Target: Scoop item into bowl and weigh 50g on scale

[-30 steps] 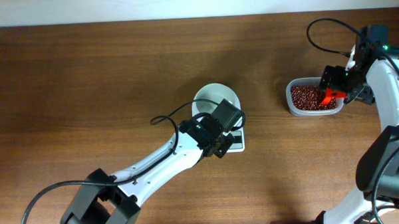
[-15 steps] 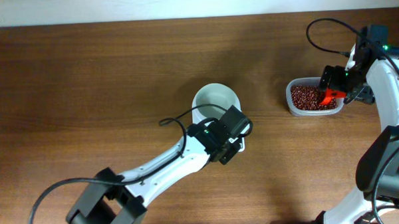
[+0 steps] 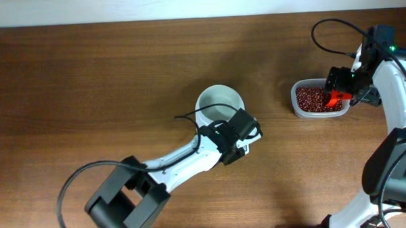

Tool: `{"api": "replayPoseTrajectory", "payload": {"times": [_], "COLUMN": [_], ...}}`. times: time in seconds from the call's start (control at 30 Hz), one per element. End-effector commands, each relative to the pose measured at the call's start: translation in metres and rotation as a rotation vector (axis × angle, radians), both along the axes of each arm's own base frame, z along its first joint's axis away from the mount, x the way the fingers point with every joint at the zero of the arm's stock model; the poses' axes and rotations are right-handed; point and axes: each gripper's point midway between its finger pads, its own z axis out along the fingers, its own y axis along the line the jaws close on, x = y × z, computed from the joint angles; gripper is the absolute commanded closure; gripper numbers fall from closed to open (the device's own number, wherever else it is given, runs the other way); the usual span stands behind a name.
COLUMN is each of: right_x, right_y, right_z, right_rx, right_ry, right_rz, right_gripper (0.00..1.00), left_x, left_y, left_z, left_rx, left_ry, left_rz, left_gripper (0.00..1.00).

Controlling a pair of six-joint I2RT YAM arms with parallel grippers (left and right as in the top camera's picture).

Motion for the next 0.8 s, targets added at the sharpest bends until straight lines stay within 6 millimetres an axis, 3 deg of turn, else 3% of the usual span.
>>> {"api": "replayPoseTrajectory", "payload": {"times": [0.0,0.17,0.77], "right_x": [0.0051,0.0051,0.0051], "right_y": [0.0006,0.0006,0.0006], "right_z": [0.0034,0.0034,0.0034], "right_rx": [0.001,0.001,0.001], "right_ry": [-0.016,-0.016,-0.016], "right_rz": [0.003,0.003,0.003], "right_gripper": [0.01,0.01,0.01], "left_x": [-0.0017,-0.0024,-0.0003], "left_y": [-0.0005,0.0002,0.0027], "left_z": [-0.0103,-0.0149,-0.0179], "left_rx": [0.063,0.117,0.121], "left_ry": [-0.014,-0.025,-0.02], "left_rz": [-0.124,-0.246,-0.238], "left_gripper": [1.0,1.0,1.0]}}
